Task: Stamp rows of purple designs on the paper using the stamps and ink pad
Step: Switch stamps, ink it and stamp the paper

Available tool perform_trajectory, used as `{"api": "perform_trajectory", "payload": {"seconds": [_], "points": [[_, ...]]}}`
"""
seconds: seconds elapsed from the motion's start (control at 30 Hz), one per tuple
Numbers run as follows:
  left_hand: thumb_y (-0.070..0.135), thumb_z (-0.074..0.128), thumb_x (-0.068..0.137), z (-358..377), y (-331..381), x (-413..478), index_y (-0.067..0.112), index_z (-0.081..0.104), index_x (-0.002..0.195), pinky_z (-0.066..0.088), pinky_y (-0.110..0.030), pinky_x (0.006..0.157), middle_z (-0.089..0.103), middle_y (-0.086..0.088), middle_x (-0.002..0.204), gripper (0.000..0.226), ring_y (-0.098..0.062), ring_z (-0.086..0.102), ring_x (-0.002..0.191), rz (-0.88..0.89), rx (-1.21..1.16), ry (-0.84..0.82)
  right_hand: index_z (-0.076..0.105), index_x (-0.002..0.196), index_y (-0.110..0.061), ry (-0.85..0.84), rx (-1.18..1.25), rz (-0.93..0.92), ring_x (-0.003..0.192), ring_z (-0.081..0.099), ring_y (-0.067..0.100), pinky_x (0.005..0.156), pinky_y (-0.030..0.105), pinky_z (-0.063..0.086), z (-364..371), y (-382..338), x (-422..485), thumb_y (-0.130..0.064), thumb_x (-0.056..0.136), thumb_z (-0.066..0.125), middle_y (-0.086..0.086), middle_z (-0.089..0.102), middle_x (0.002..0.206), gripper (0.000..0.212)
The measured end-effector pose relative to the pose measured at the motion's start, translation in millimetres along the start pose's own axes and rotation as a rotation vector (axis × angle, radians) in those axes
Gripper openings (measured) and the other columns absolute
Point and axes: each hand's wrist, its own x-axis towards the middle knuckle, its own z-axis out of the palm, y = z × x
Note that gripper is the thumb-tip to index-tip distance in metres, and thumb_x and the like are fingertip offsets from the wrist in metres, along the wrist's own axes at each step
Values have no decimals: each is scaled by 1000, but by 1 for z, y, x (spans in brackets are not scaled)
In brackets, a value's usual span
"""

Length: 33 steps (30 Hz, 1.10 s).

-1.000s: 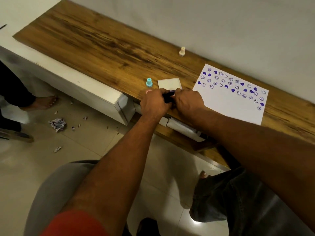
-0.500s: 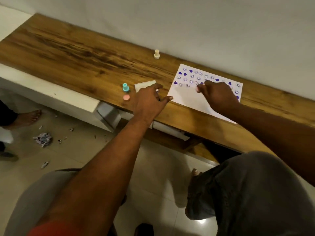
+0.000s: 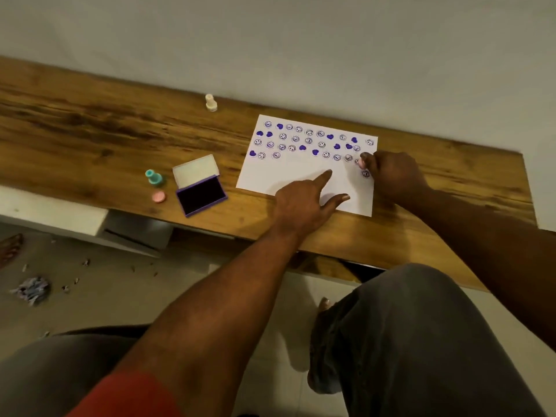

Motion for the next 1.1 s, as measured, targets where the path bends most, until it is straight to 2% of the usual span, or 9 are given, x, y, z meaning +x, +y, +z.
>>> {"api": "perform_trajectory", "payload": {"seconds": [0.07,0.2,0.53,0.63,0.73,0.8,0.87,0.93,1.1], "points": [[83,46,92,4,0,0,32,55,151,54,-33,80,76,1,119,79,-21,70,109,-8,33,-3,55,76,-18,-7,10,-14,70,57,38,61,34,29,5,4,-2,-47,109,37,24,70,84,46],[85,44,91,6,0,1,32,56,151,54,-34,83,75,2,124,80,-21,69,113,-12,83,-30,51,75,-19,-16,10,-21,62,43,28,59,35,27,7,7,-3,-47,109,36,22,69,80,47],[86,43,90,5,4,3,32,56,150,55,-34,86,72,4,132,82,-19,68,118,-3,67,-36,56,82,-16,-90,-76,-38,68,52,32,60,36,36,-7,4,0,-51,108,34,21,68,85,49],[85,46,90,5,4,3,31,57,149,55,-34,86,72,4,132,82,-19,69,118,3,53,-25,63,94,-6,33,-168,-73,75,60,42,60,36,36,-28,-6,10,-51,108,35,24,68,84,55],[85,46,90,5,4,3,32,55,151,55,-34,90,70,6,136,82,-18,67,120,-4,52,-39,57,89,-6,299,-192,-168,54,48,33,51,30,26,-59,-22,22,-54,107,32,15,56,63,57],[86,45,90,6,4,3,33,54,152,55,-35,91,70,6,137,82,-18,67,121,-4,53,-41,55,87,-8,361,-232,-179,50,46,33,49,27,22,-65,-30,22,-54,107,31,10,51,60,56],[86,45,90,6,4,3,33,54,152,55,-34,89,71,5,134,82,-18,68,119,0,68,-32,58,98,-7,221,-279,-169,66,62,41,54,33,33,-46,-31,12,-50,108,32,18,65,78,51],[86,44,90,7,3,3,33,53,152,54,-33,85,73,4,130,82,-19,69,116,3,82,-40,58,114,-7,-7,-341,-135,85,67,42,60,36,40,-11,-30,-6,-45,109,31,19,71,100,48],[86,45,89,5,4,5,33,52,153,52,-32,81,73,3,128,84,-20,69,114,-15,59,-71,59,117,-7,-63,-397,-97,88,69,38,60,36,44,5,-30,-10,-42,110,32,17,71,105,45]]}}
